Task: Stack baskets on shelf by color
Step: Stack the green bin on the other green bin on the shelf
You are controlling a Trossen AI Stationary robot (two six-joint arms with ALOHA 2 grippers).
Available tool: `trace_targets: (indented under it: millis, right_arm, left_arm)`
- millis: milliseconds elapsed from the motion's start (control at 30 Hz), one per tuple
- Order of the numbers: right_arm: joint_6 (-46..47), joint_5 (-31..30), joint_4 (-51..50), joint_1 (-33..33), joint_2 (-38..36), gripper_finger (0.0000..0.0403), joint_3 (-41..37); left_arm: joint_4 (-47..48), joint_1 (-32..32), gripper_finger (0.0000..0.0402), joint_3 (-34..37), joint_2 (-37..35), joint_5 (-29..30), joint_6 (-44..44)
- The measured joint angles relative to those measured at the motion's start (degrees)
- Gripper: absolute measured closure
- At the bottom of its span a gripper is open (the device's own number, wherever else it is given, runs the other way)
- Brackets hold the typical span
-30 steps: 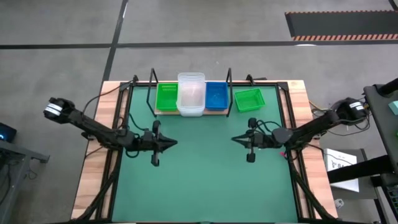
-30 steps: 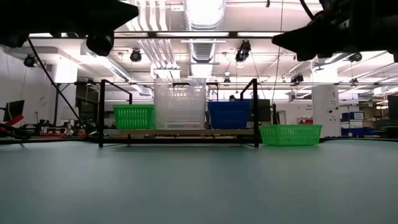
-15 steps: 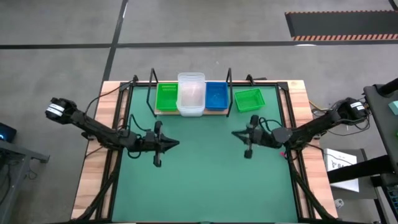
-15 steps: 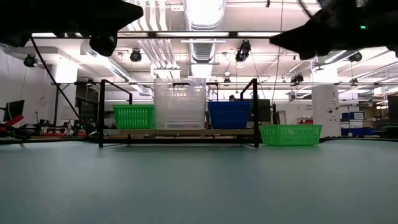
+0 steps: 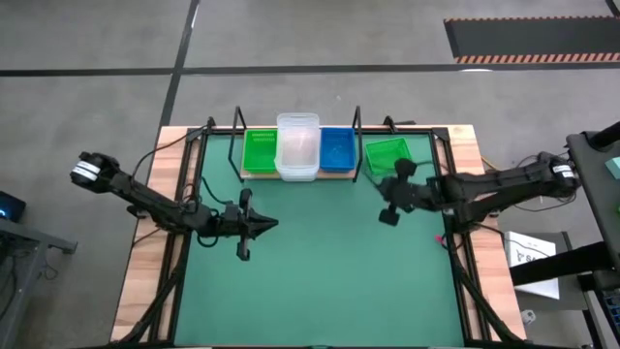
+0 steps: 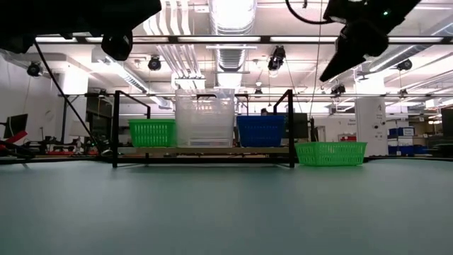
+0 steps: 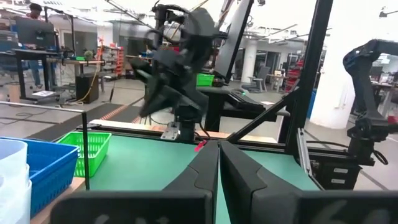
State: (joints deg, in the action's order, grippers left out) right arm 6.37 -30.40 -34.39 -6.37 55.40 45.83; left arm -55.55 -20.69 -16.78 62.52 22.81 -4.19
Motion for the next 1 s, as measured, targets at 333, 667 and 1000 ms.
trace_targets:
  millis: [333, 667, 1000]
  right_arm:
    - [-5.04, 14.52, 0.80, 14.97, -0.17, 0.0371, -3.68]
    - [7.30, 16.37, 14.28, 28.78, 0.91, 0.0279, -10.26]
    - [-3.48, 18.48, 17.62, 33.42, 8.96, 0.0244, -10.32]
  left_arm:
    - [-0.04, -0.04, 0.0402, 0.46, -0.04, -0.04, 0.02]
    - [-0.04, -0.03, 0.0402, 0.46, -0.61, -0.07, 0.47]
    - [-0.11, -0.04, 0.0402, 0.40, -0.78, -0.07, 1.73]
